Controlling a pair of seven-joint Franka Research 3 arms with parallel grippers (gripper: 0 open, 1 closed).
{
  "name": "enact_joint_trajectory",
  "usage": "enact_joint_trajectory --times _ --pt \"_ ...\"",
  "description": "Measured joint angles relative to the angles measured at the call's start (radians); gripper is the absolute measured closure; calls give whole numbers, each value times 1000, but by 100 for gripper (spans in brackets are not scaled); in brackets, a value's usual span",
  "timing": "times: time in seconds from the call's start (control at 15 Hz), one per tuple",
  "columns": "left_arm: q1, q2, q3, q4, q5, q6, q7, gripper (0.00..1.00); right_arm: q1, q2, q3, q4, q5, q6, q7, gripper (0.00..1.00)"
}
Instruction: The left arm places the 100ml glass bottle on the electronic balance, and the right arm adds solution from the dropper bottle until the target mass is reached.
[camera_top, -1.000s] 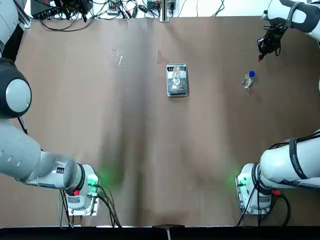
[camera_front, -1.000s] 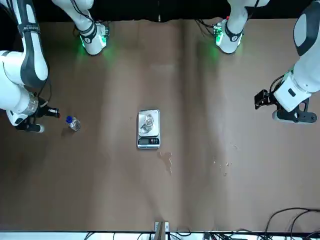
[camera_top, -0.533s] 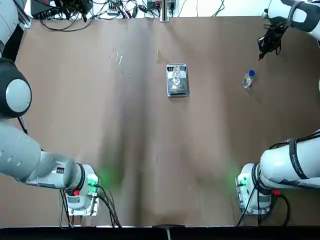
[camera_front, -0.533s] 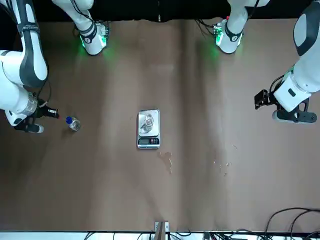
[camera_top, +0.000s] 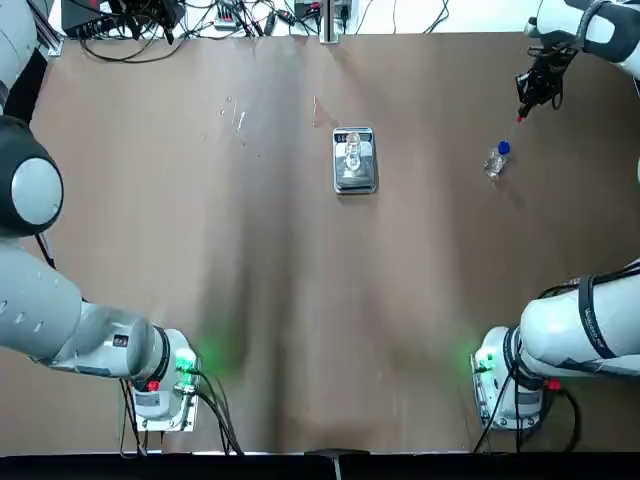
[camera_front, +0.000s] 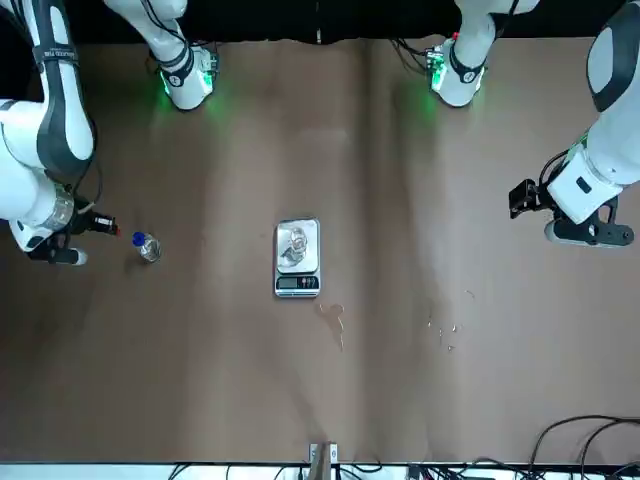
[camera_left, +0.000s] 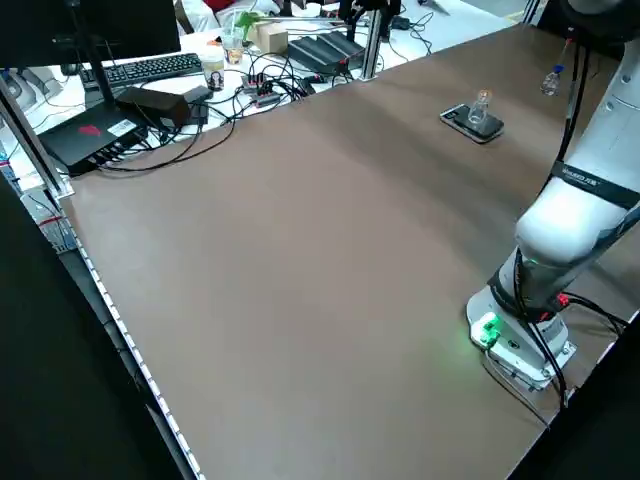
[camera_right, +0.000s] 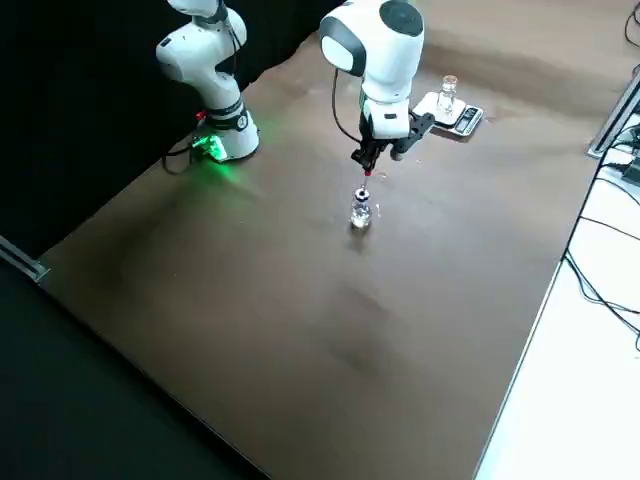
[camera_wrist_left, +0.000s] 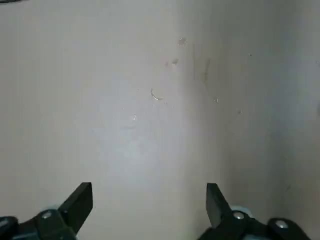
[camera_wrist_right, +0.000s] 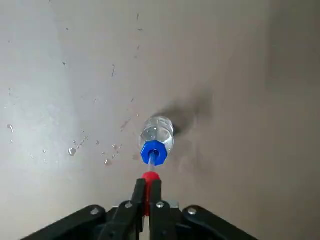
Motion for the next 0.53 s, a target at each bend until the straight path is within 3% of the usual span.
enact_joint_trajectory --times 0.53 --pt "0 0 0 0 0 0 0 0 0 0 0 4 0 -1 0 92"
